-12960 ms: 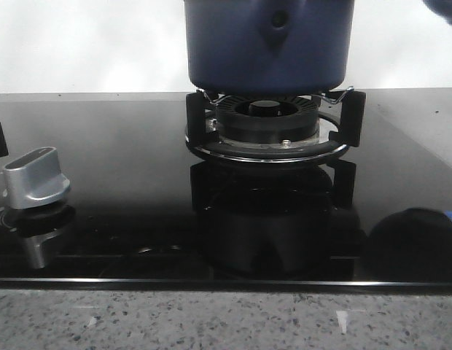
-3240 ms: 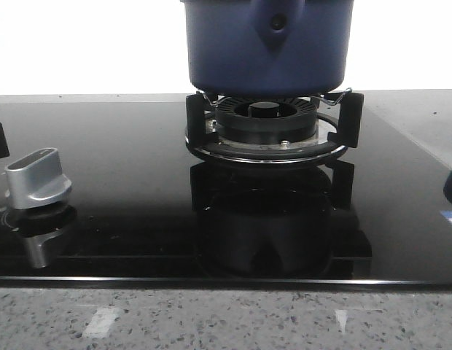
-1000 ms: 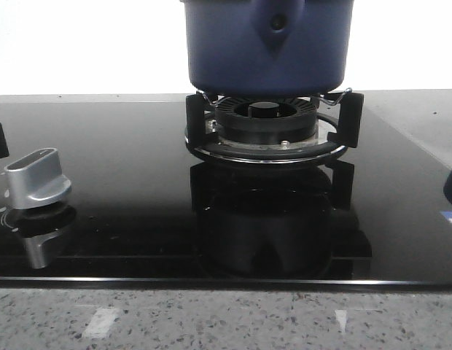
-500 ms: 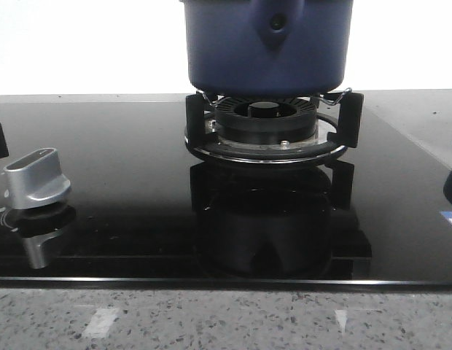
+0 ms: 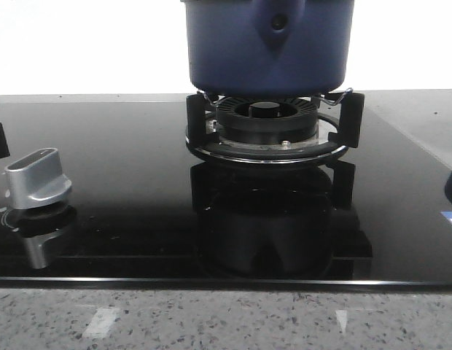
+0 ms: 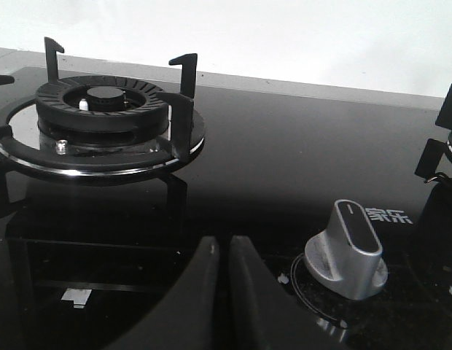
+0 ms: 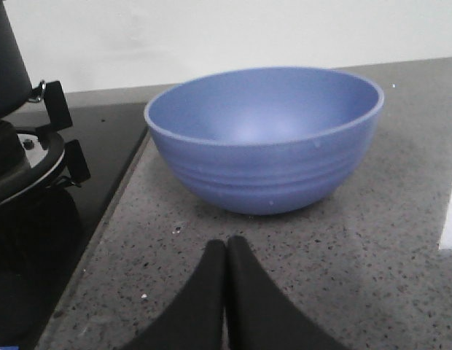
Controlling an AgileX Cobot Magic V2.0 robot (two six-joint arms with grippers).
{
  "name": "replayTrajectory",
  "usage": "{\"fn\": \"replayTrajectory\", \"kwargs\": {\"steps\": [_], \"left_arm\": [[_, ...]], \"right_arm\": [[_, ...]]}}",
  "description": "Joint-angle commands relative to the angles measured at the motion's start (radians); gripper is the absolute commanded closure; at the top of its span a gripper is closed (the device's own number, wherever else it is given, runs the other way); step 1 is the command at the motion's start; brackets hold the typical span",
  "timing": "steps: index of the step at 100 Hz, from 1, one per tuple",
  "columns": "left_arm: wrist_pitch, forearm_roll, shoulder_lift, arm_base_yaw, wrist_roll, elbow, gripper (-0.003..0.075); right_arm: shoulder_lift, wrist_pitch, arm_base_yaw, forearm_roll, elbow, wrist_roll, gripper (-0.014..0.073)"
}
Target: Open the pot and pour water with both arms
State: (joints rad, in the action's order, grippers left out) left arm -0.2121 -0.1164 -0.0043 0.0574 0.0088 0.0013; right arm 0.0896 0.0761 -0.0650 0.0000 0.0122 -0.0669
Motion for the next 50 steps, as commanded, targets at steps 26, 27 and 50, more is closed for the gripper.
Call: {"fn": "replayTrajectory", "kwargs": {"steps": [26, 27, 50], "left_arm": [[0.078, -0.008, -0.028, 0.002, -0.009, 0.031, 0.0741], [0.078, -0.008, -0.028, 0.002, -0.009, 0.031, 0.0741], [0.078, -0.008, -0.028, 0.002, -0.009, 0.031, 0.0741]], "right_arm": [[-0.114, 0.047, -0.012, -0.068, 0.026, -0.019, 0.0650], [-0.114, 0.047, -0.012, -0.068, 0.026, -0.019, 0.0650], [-0.114, 0.000, -0.012, -0.068, 0.026, -0.019, 0.0650]]}}
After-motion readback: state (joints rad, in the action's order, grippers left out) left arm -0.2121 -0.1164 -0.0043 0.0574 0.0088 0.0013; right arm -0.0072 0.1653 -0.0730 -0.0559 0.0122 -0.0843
